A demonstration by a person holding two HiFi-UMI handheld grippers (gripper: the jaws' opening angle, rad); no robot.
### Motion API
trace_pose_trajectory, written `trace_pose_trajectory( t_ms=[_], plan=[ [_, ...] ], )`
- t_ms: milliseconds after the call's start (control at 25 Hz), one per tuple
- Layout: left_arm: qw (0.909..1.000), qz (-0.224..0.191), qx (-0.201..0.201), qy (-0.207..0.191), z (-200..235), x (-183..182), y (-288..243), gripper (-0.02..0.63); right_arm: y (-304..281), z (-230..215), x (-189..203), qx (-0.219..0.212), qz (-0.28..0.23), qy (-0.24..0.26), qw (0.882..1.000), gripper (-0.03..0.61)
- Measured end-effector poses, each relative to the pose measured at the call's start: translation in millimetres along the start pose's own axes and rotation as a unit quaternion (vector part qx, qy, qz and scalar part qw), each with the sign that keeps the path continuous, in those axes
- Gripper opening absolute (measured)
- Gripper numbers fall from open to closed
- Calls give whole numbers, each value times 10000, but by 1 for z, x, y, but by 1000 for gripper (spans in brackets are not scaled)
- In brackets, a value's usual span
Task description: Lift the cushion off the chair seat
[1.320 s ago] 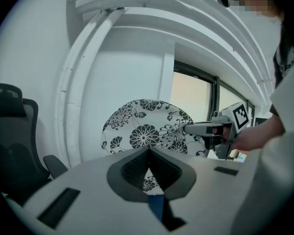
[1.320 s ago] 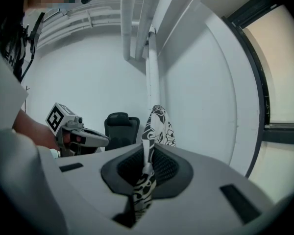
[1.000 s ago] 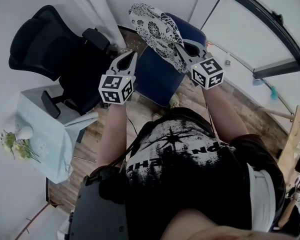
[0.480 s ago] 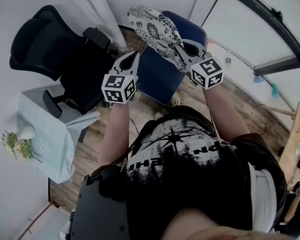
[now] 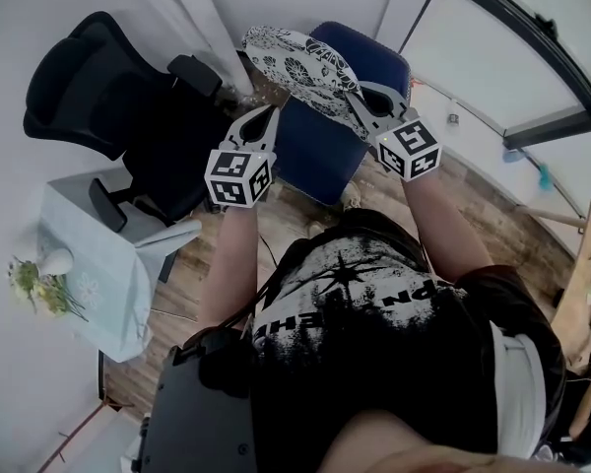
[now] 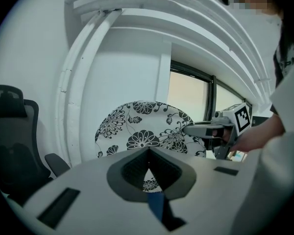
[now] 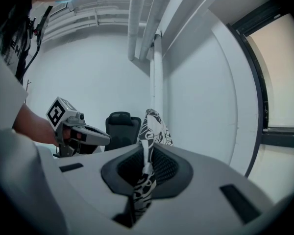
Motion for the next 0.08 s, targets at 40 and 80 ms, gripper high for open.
trace_pose_trajectory(
  t_ms=[40, 80],
  plan=[
    [10000, -7, 0, 36, 0, 1, 2, 12, 1, 2, 0, 4, -5, -10, 10000, 29],
    [10000, -15, -1, 71, -1, 1, 3, 12, 2, 3, 0, 9, -9, -21, 10000, 29]
  ],
)
Point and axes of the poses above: the fingertips, and each gripper's own axes: y backward along the fingers, z to its left, x out of its underside, the point moved 3 cm from there along y, backward along the fingers, and after that the axes turned 14 degrees about -z, right-handed, at the moved point
